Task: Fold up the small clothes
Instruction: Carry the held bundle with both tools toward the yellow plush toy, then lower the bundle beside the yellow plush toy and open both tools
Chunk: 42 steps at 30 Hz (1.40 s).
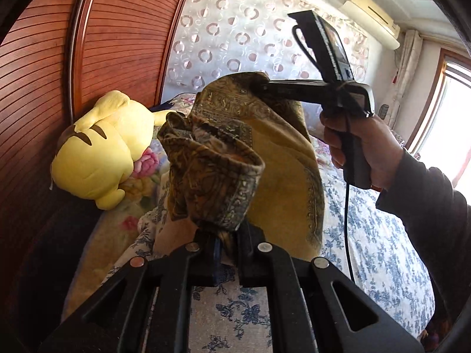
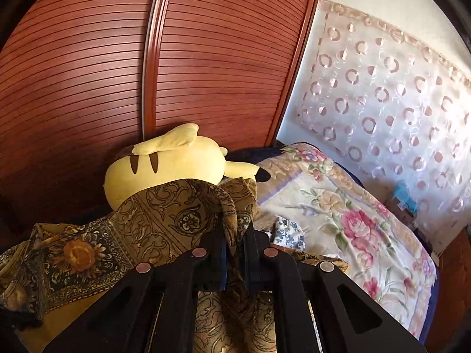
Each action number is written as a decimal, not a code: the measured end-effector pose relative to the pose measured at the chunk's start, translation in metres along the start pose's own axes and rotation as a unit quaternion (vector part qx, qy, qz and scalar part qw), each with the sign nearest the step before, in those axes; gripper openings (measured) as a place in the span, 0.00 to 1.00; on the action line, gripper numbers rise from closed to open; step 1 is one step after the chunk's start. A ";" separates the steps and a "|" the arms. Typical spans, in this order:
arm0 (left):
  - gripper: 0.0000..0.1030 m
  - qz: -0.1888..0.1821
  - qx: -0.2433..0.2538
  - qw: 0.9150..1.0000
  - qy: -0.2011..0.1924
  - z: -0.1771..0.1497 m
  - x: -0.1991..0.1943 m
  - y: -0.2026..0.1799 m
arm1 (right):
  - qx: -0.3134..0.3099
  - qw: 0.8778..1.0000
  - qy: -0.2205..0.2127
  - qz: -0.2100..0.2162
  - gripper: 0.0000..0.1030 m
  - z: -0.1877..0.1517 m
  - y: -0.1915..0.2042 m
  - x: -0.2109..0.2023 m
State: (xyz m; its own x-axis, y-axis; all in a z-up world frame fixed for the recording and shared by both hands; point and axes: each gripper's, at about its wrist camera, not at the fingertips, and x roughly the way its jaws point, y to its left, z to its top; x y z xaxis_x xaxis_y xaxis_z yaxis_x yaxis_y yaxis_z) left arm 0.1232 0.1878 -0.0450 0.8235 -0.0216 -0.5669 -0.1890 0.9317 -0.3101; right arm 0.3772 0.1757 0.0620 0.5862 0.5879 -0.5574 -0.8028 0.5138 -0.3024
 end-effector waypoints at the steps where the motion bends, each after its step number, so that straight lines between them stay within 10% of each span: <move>1: 0.09 0.005 -0.005 1.000 0.003 0.000 0.001 0.002 | 0.005 1.000 0.001 -0.003 0.10 -0.003 0.000 0.000; 7: 0.35 0.020 -0.013 0.999 -0.024 0.003 -0.011 0.011 | 0.042 0.999 -0.015 -0.017 0.46 -0.015 -0.011 -0.014; 11: 0.46 0.038 -0.020 0.996 -0.077 0.008 -0.029 0.018 | 0.054 0.998 -0.032 0.007 0.46 -0.029 -0.013 -0.037; 15: 0.47 0.061 -0.012 0.997 -0.052 0.011 -0.013 0.027 | 0.058 0.996 0.000 0.067 0.46 -0.047 -0.007 -0.033; 24: 0.47 0.121 -0.044 0.992 0.016 -0.016 0.017 0.067 | 0.099 0.992 0.041 0.062 0.46 -0.073 -0.014 0.005; 38: 0.47 0.140 0.025 0.990 -0.023 -0.007 -0.011 0.034 | 0.125 0.988 0.001 0.091 0.46 -0.083 0.007 -0.039; 42: 0.82 0.133 0.044 0.989 -0.036 -0.006 -0.018 0.023 | 0.117 0.988 -0.007 0.102 0.46 -0.087 0.019 -0.055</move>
State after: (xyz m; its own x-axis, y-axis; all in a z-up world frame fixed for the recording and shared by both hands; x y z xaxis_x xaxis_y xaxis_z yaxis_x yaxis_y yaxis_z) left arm 0.1004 0.2073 -0.0465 0.7870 0.2514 -0.5635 -0.3593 0.9291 -0.0874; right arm 0.3206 0.0983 0.0193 0.4173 0.7019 -0.5773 -0.8581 0.5134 0.0040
